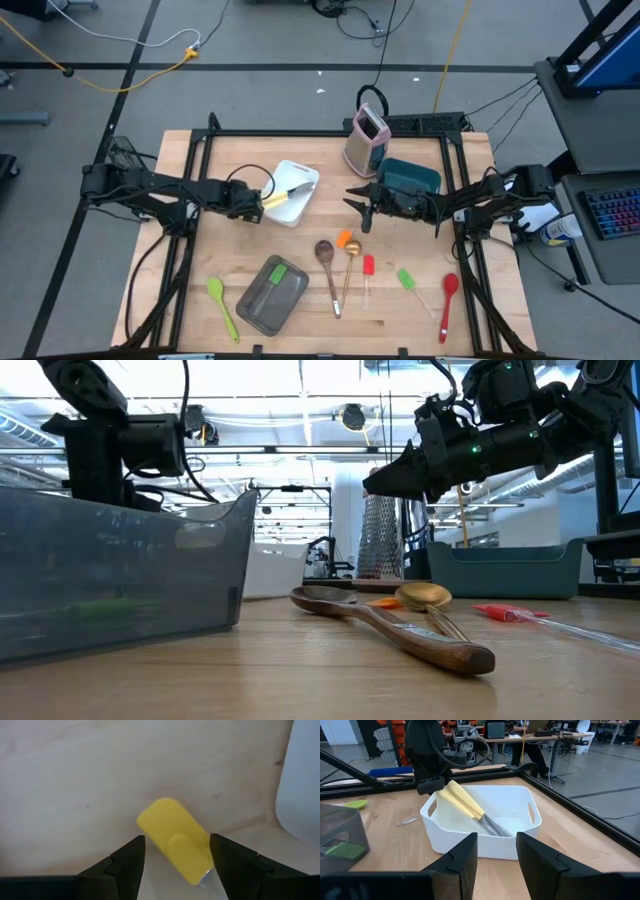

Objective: Pick & Place Kitchen Items
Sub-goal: Put the yellow spatula into the black bin

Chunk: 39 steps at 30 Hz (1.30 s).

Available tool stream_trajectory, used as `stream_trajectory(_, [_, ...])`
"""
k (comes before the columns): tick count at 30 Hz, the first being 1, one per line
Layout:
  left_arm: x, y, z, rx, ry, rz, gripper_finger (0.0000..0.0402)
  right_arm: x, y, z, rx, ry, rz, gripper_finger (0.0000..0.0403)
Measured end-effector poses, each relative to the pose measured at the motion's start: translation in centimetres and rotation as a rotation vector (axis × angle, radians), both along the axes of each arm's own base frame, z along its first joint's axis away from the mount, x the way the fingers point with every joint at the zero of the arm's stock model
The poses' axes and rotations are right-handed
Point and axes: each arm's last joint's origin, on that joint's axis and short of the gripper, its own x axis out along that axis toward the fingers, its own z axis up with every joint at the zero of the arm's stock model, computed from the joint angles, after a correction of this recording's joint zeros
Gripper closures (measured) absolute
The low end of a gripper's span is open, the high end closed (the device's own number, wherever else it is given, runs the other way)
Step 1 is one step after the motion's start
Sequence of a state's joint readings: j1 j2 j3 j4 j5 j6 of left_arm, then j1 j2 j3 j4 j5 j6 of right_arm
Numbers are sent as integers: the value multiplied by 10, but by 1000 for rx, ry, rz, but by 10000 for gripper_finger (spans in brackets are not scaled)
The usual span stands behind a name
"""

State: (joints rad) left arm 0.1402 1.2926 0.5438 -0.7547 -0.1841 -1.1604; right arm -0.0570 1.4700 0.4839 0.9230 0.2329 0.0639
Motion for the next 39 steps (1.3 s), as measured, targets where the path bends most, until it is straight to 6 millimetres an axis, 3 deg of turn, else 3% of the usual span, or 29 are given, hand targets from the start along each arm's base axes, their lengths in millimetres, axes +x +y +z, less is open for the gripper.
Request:
stream_trajectory(10, [0,0,-3,0,13,-142,189,0,0,0,0,0,0,275])
stream_trajectory(23, [6,-1,-3,-37,-55,-197,382,0,0,0,2,-1,-1,275])
stream_trajectory(28, [5,-3,2,-103,-78,-193,374,0,0,0,1,-4,-1,275])
stream_trajectory(32, [2,-4,15,-139,-42,-176,365,0,0,0,0,-5,0,275])
stream_trajectory(39, [1,-4,44,-117,-90,-166,389,0,0,1,0,-6,0,275])
